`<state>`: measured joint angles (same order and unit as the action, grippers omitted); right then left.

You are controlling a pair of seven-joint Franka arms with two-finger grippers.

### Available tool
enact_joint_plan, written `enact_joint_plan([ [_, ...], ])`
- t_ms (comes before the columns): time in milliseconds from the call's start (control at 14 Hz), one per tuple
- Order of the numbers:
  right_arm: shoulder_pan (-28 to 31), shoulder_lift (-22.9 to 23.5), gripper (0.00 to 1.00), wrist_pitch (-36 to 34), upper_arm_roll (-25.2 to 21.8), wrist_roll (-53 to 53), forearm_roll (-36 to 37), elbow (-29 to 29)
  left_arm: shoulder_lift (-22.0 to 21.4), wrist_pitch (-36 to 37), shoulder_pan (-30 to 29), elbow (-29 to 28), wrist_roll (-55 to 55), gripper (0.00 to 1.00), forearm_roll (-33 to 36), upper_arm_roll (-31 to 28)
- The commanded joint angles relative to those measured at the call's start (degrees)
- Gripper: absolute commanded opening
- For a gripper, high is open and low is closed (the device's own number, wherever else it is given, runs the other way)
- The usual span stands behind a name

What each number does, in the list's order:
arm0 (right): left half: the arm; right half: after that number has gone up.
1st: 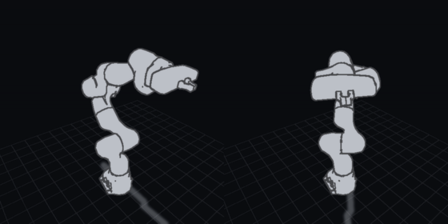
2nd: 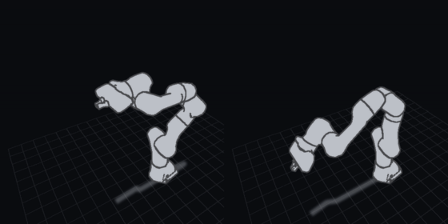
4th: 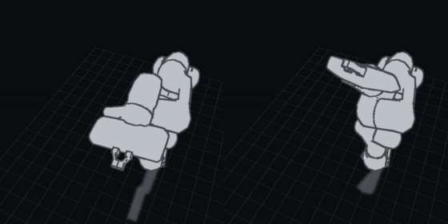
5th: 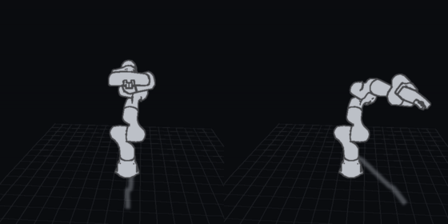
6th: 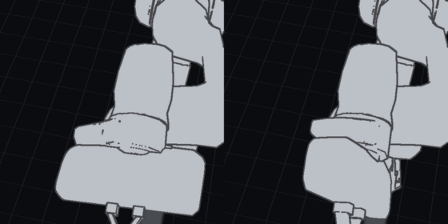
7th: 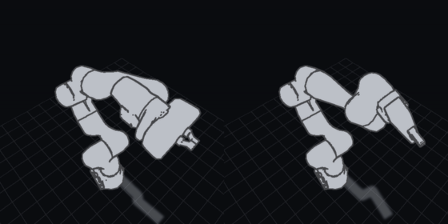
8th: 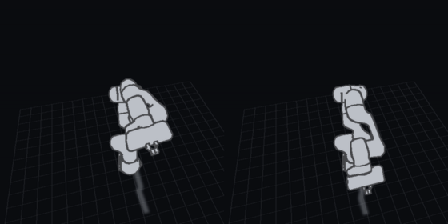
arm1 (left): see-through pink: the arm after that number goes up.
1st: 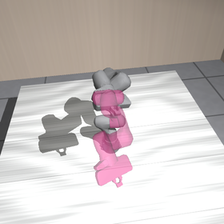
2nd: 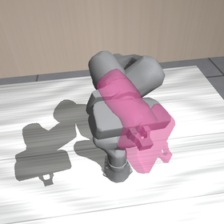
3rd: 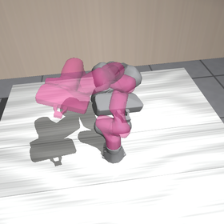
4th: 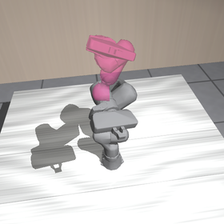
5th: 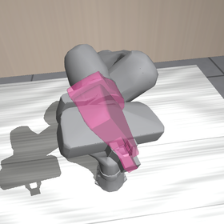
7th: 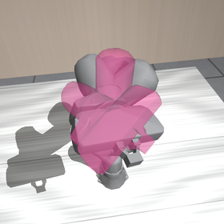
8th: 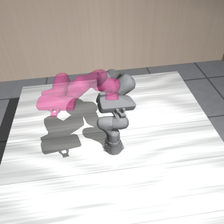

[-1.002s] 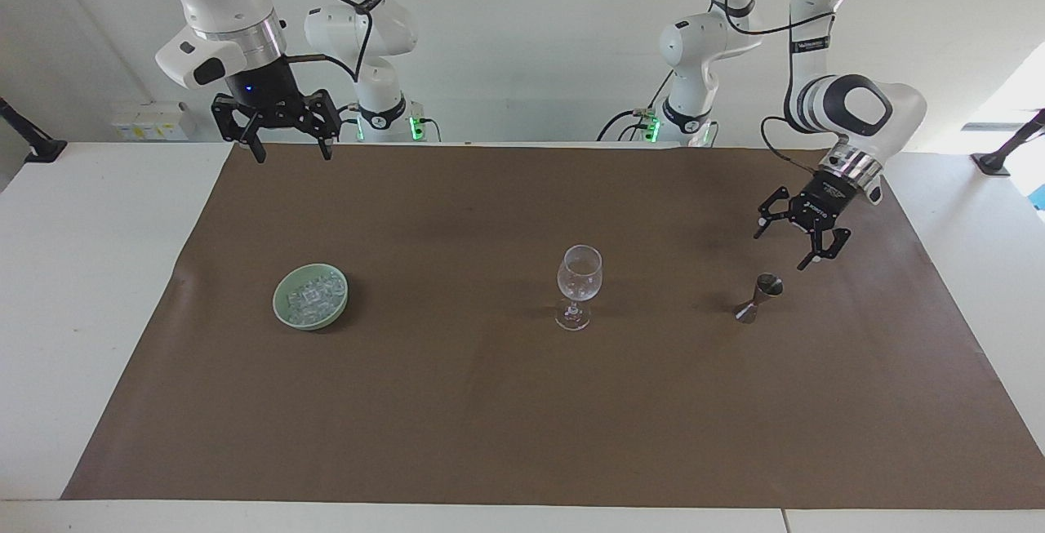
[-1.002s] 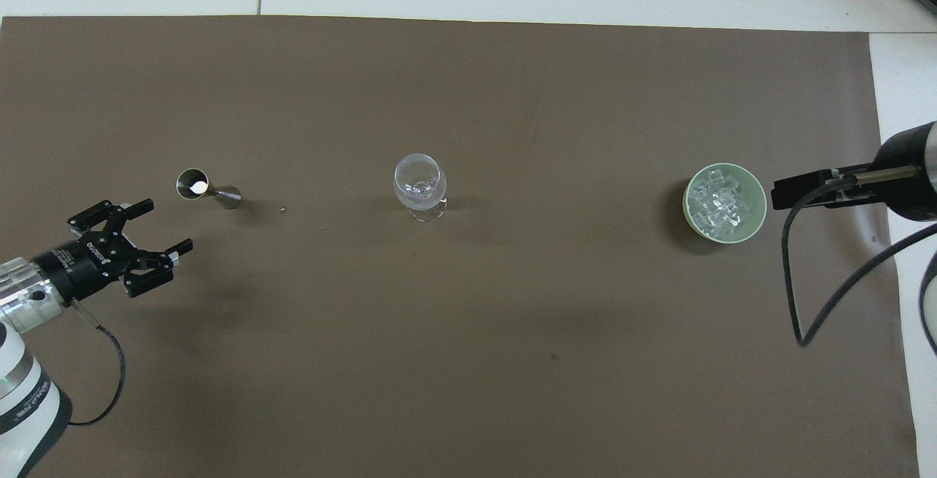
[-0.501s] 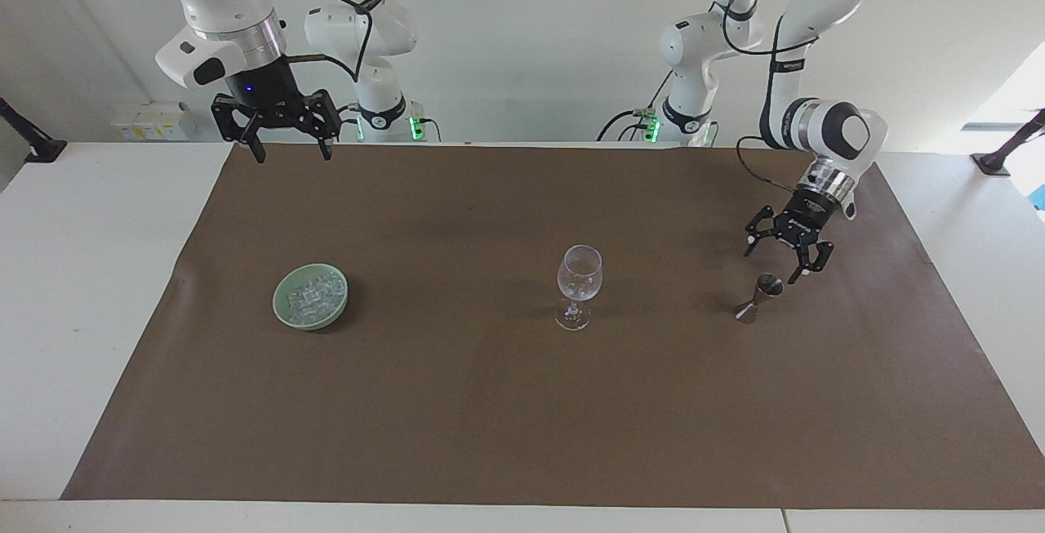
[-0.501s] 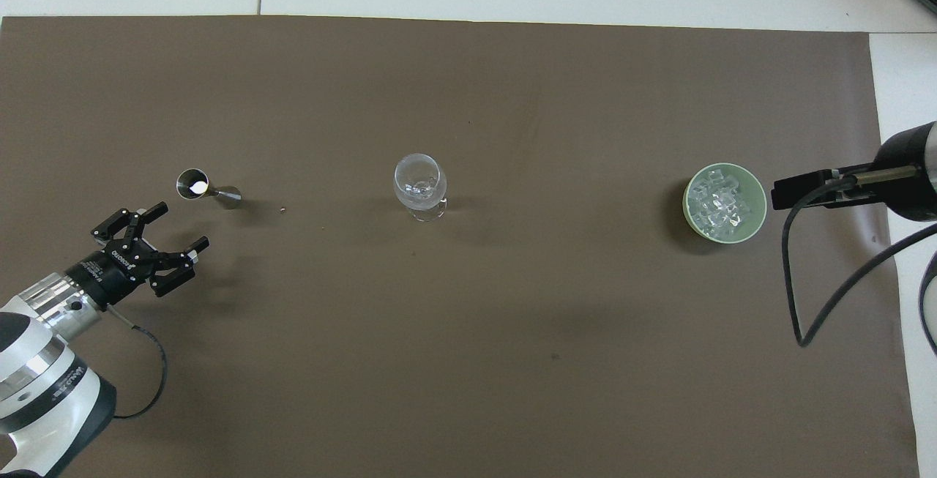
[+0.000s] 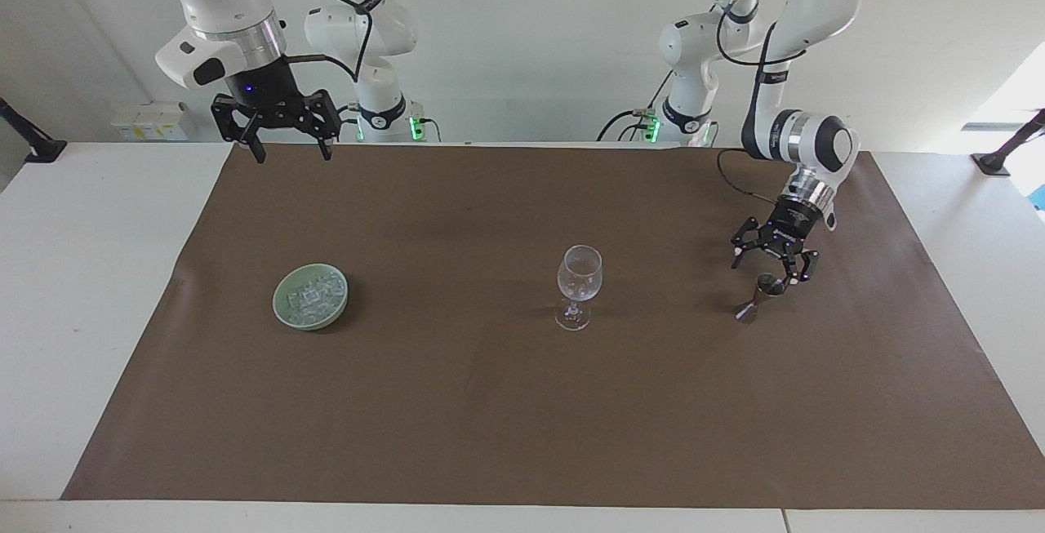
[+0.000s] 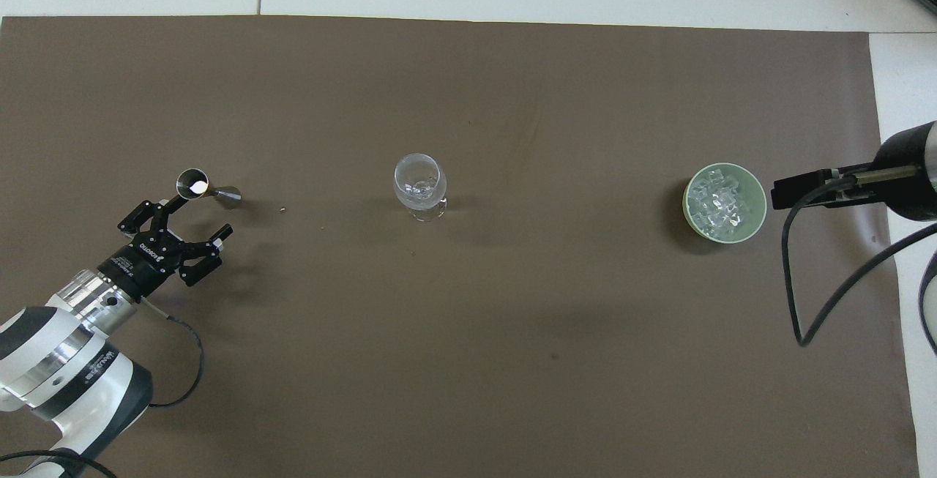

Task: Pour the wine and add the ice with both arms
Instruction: 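Reach the left gripper forward and close it on the metal jigger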

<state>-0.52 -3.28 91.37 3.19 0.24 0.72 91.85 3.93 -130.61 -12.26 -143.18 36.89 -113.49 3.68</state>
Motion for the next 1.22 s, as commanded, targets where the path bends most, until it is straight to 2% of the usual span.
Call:
enact_joint_plan([
  [0,0.5,-0.7,1.0,-0.8,0.2,1.3,-1.3,0.4,2.0,-0.1,1.2,1.6,-1.5,1.0,-2.3,-0.6],
  [572,0.5,-0.7,1.0,-0.8,0.2,1.3,-1.3,0.4,4.9,-0.3,1.2,4.1,-2.6,1.0,-5.2,-0.5],
  [858,0.5,-0.7,1.0,-0.8,0.2,1.3,-1.3,0.4,4.9,-0.3,1.3,4.1,-2.7,0.73,-7.2,-0.4],
  [1145,0.5,-0.7,1.0,-0.8,0.2,1.3,-1.3,0.4,4.9,-0.3,1.3,4.1,-2.8,0.58,-7.4,-0.3],
])
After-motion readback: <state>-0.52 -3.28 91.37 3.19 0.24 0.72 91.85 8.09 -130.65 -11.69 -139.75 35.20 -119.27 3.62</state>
